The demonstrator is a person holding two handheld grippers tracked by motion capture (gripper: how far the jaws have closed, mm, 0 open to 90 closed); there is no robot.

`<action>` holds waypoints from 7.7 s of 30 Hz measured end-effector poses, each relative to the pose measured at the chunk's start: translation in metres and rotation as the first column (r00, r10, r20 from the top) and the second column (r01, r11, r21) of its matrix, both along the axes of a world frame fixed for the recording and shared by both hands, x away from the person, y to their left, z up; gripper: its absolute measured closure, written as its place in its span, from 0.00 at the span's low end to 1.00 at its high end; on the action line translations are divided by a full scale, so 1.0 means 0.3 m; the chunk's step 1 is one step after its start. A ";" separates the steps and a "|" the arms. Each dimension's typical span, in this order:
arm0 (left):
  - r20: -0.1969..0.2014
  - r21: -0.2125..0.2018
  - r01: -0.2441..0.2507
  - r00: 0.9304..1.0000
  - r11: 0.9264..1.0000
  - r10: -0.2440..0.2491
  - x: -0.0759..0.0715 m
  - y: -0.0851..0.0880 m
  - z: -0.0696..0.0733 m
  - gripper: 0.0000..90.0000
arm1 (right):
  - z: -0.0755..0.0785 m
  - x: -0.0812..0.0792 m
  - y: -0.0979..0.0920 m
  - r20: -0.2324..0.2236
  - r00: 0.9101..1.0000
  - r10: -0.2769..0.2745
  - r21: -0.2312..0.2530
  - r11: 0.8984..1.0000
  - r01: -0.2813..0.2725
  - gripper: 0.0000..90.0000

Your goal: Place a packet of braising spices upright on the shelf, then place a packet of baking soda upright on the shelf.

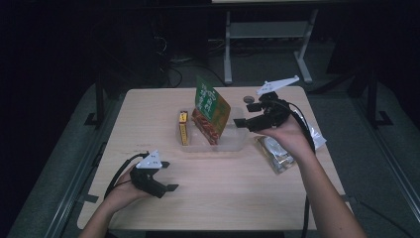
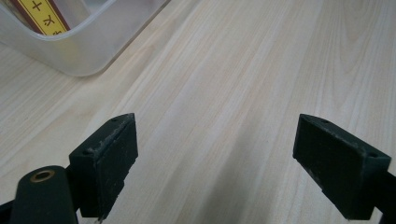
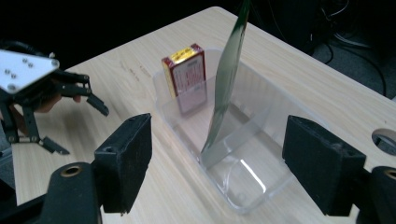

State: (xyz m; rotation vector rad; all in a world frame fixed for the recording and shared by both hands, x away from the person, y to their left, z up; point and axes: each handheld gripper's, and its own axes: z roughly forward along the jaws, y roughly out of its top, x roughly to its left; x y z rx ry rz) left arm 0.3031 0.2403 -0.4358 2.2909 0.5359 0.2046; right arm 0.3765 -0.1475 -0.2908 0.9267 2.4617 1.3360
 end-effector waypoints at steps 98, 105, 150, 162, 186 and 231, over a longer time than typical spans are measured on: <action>-0.015 -0.019 0.006 1.000 1.000 -0.006 -0.003 -0.016 -0.011 0.15 | -0.527 -0.048 -0.195 -0.138 0.990 0.031 -0.230 0.971 -0.062 1.00; -0.013 -0.019 0.005 1.000 1.000 -0.005 -0.004 -0.016 -0.010 0.15 | -0.522 -0.079 -0.120 -0.142 0.982 0.124 -0.241 0.958 -0.156 1.00; -0.008 -0.017 0.020 1.000 1.000 -0.020 -0.014 -0.023 -0.001 0.15 | -0.524 -0.180 0.137 -0.113 0.926 0.360 -0.269 0.886 -0.378 1.00; -0.014 -0.051 0.057 0.998 0.997 -0.058 -0.021 -0.060 0.008 0.15 | -0.519 -0.246 0.335 -0.094 0.867 0.489 -0.268 0.826 -0.496 1.00; -0.092 0.017 0.311 0.947 0.950 -0.308 0.110 -0.368 -0.037 0.26 | -0.460 -0.304 -0.136 -0.139 0.989 0.046 -0.100 0.993 -0.060 0.46; -0.054 -0.023 0.286 0.956 0.958 -0.287 0.036 -0.311 0.035 0.99 | -0.513 -0.207 -0.025 -0.247 0.947 0.207 0.092 0.978 -0.189 0.51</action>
